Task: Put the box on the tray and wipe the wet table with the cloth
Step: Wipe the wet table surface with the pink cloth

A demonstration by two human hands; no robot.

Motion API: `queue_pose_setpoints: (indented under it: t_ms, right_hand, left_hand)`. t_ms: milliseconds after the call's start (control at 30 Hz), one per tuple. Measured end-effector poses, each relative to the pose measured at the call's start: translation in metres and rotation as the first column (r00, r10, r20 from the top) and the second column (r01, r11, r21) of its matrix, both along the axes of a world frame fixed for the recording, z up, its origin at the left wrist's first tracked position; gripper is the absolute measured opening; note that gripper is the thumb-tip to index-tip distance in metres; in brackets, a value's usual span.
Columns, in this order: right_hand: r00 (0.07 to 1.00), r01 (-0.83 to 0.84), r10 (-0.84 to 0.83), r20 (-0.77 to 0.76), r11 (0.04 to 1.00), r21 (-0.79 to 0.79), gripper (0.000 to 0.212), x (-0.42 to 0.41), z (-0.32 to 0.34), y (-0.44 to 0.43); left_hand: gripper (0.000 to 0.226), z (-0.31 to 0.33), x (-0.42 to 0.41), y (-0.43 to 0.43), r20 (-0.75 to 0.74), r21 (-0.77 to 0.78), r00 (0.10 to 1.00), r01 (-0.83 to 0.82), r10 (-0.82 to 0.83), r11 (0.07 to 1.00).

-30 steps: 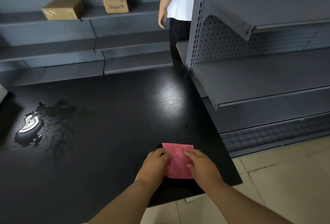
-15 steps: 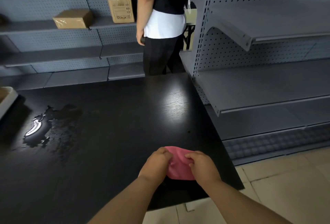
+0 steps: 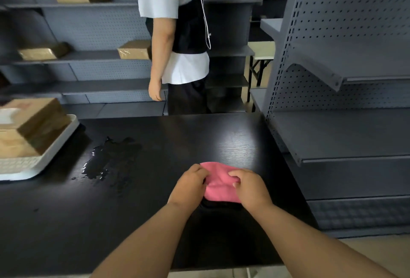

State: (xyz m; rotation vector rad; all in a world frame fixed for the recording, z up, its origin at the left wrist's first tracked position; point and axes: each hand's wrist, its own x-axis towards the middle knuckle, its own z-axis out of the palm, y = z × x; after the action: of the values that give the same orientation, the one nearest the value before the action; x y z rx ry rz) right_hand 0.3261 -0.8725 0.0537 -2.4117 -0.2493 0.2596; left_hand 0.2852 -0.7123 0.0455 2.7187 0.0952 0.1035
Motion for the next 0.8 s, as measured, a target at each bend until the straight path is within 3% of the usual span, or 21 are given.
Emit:
queue_pose_setpoints:
  t_ms: [167,267,800]
  right_hand:
    - [0.995,-0.083,0.084,0.056,0.996,-0.032,0.036,-0.011,0.015,0.055]
    - [0.995,-0.092,0.091,0.030,0.995,0.030,0.033,-0.022,0.020,0.096]
    - [0.988,-0.152,0.152,0.025,0.988,-0.008,0.034,-0.100,0.005,0.323]
  left_hand:
    - [0.034,0.014,-0.022,0.052,0.004,0.018,0.997,-0.081,0.081,0.997]
    - [0.035,0.020,-0.036,0.093,0.003,0.032,0.994,-0.109,0.109,0.994]
    - [0.035,0.023,-0.121,0.319,-0.050,0.050,0.992,-0.116,0.118,0.992]
